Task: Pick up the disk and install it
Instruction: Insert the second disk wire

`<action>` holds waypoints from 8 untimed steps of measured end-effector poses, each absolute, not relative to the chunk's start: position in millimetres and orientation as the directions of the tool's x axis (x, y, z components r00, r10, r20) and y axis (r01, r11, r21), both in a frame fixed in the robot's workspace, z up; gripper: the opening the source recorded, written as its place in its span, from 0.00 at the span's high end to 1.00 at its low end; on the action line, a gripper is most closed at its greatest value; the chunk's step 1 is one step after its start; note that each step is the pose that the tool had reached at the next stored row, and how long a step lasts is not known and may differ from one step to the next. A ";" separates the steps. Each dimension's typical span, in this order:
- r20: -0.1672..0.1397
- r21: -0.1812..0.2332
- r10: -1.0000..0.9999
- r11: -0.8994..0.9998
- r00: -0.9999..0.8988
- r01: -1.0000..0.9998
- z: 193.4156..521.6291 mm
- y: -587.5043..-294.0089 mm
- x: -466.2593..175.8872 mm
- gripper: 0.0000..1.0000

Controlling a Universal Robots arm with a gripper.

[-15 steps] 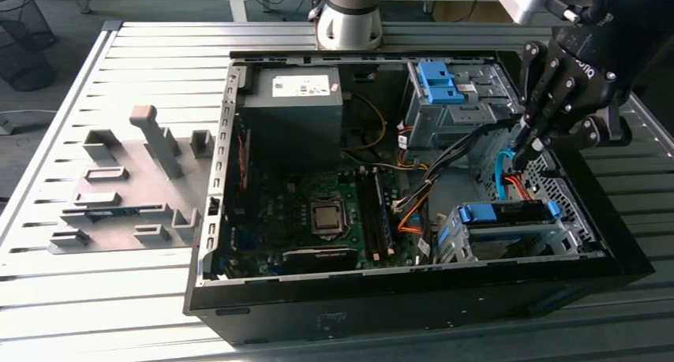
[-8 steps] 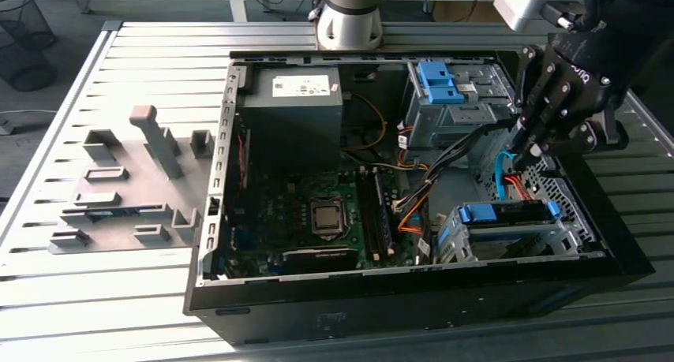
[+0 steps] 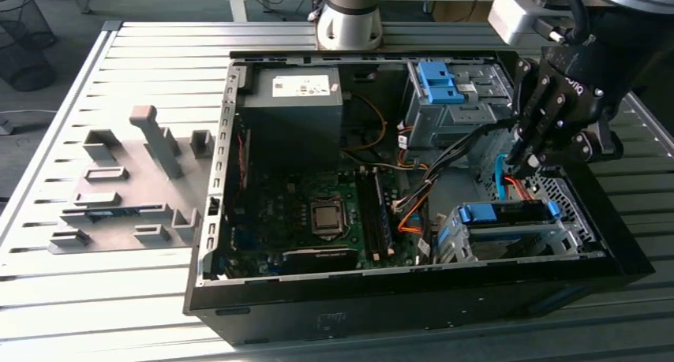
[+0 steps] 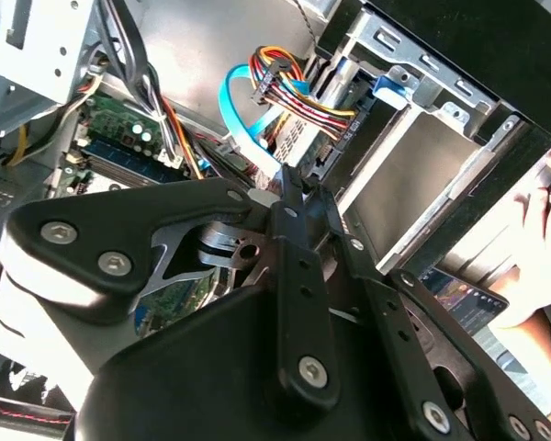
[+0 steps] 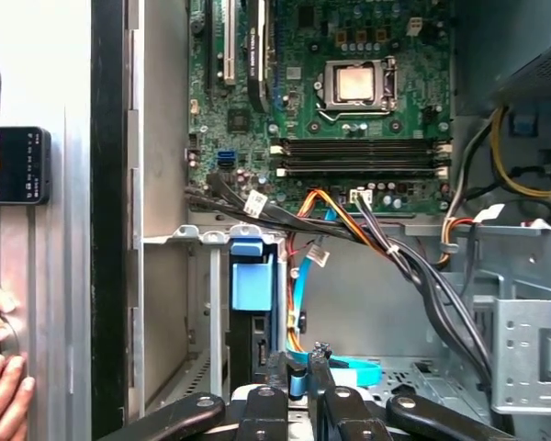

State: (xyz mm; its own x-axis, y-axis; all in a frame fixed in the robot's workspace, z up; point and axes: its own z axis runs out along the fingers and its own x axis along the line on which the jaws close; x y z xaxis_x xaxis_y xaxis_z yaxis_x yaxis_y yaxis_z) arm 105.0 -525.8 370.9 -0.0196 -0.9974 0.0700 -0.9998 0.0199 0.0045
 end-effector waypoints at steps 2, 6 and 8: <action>0.079 0.004 -0.997 0.020 -0.020 -1.000 369.0 -525.8 105.0 0.78; 0.094 0.004 -0.995 0.020 -0.020 -1.000 365.9 -525.9 105.0 0.84; 0.099 0.004 -0.995 0.020 -0.020 -1.000 365.1 -525.9 105.0 0.84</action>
State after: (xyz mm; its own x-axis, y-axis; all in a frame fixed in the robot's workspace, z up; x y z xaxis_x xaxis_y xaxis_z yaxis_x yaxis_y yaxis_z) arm 105.0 -525.9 365.1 -0.0196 -0.9949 0.0994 -0.9998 0.0201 0.0038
